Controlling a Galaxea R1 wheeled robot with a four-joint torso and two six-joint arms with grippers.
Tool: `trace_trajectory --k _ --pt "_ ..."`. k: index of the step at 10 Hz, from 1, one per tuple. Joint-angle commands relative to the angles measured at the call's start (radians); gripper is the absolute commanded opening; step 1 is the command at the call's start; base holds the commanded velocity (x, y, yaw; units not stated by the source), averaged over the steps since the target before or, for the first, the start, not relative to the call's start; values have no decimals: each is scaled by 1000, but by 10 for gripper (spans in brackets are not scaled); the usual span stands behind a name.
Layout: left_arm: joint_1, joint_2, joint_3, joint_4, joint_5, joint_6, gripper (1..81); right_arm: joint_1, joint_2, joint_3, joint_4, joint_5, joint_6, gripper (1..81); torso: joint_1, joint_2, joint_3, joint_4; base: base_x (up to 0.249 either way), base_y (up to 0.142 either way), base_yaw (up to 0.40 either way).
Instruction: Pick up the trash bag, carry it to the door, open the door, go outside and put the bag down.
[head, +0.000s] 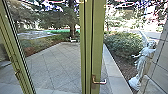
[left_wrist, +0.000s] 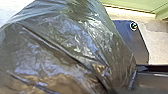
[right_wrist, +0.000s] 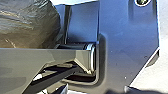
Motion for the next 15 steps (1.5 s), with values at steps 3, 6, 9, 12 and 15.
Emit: trace_trajectory --k 3,6,9,12,15 --pt "-59 2 4 13 50 22 10 46 22 17 -9 -64 -13 811 0 0 0 0 0 0 288" --pt "-59 2 4 13 50 22 10 46 22 17 -9 -64 -11 811 0 0 0 0 0 0 279" --pt "-59 2 4 12 50 22 10 48 20 17 -9 -64 -13 811 0 0 0 0 0 0 93" --pt "-56 5 4 12 48 23 10 46 20 17 -9 -64 -13 811 0 0 0 0 0 0 0" --pt "-57 5 4 1 48 20 10 46 20 17 -4 -65 -10 811 0 0 0 0 0 0 0"
